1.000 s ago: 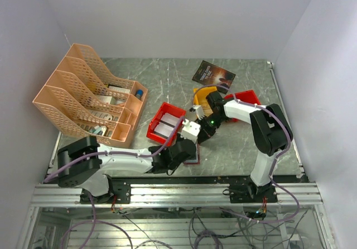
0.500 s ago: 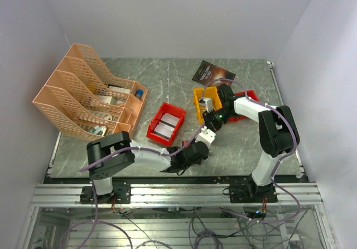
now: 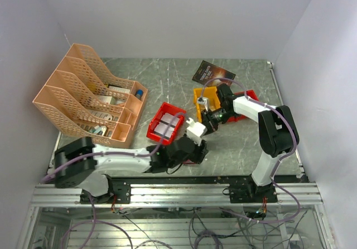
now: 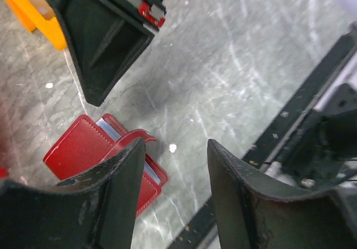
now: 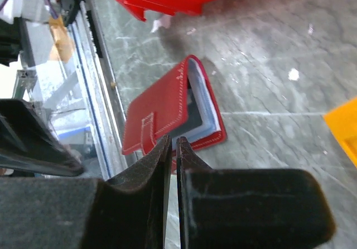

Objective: Put the credit cards into the card holder
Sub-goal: Close the card holder at the center of the board, then turn over the card holder at the center of the board.

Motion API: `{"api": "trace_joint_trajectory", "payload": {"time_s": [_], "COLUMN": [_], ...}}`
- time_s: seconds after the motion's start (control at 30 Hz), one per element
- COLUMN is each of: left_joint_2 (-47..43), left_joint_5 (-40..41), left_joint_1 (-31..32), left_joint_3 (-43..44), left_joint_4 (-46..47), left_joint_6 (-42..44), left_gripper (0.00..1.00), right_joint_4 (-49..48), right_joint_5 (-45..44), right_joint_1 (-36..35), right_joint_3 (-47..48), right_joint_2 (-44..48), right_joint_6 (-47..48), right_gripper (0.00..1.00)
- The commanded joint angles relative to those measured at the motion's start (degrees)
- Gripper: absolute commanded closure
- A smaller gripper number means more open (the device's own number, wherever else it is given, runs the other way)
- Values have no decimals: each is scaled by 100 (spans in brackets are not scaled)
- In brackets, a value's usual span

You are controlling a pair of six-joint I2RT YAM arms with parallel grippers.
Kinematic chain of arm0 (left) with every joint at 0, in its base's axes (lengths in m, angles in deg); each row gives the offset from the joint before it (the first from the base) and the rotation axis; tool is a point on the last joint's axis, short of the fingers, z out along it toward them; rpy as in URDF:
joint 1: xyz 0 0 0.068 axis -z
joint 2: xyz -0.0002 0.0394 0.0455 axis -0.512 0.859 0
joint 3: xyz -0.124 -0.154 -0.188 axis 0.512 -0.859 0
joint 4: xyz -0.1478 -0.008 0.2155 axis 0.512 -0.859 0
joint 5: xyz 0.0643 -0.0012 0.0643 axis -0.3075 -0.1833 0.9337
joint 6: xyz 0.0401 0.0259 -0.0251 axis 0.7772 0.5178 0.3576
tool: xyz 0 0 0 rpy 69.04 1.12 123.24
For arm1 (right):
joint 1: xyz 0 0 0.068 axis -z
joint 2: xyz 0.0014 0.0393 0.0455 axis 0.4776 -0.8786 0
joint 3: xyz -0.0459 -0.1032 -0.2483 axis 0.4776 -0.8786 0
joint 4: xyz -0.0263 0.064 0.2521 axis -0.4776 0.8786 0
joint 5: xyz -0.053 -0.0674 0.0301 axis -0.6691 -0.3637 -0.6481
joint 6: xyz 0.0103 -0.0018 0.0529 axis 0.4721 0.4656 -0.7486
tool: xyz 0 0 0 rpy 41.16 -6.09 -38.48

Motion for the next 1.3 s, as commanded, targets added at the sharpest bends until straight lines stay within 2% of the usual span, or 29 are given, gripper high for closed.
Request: {"api": "trace_joint_trajectory", "payload": {"time_s": [0.0, 0.13, 0.23, 0.33, 0.4, 0.5, 0.57, 0.7, 0.93, 1.27], "left_joint_2": [-1036, -1786, -1945, -1874, -1820, -1751, -1686, -1424, -834, -172], "left_joint_5": [-168, -66, -194, -362, -352, -198, -177, -220, -106, -62], "left_joint_1": [-98, -206, -415, -603, -654, -673, -683, -687, -687, -687], "left_joint_3": [-563, -1231, -1831, -2276, -2337, -2292, -2336, -2371, -2168, -2239], "left_joint_4": [-161, -427, -203, 214, 316, 209, 323, 614, 591, 1520], "left_joint_6": [-677, -1524, -2214, -2702, -2864, -3146, -3359, -3727, -4222, -4854], "left_gripper": [42, 44, 59, 61, 58, 42, 38, 37, 35, 31], "right_joint_4": [242, 174, 85, -95, -226, -267, -187, -137, -32, -22], "right_joint_5": [507, 441, 212, -264, -718, -1310, -1593, -1988, -2082, -2069], "right_joint_1": [-261, -573, -782, -979, -1024, -1026, -1026, -1026, -1026, -974], "right_joint_3": [198, 246, 228, 147, 84, 7, 30, 17, 41, 35], "right_joint_2": [-145, -171, -166, -162, -151, -183, -228, -257, -429, -454], "right_joint_6": [305, 313, 270, 144, 40, 2, 56, 123, 148, 125], "right_gripper": [91, 91, 91, 91, 91, 91, 92, 93, 93, 94]}}
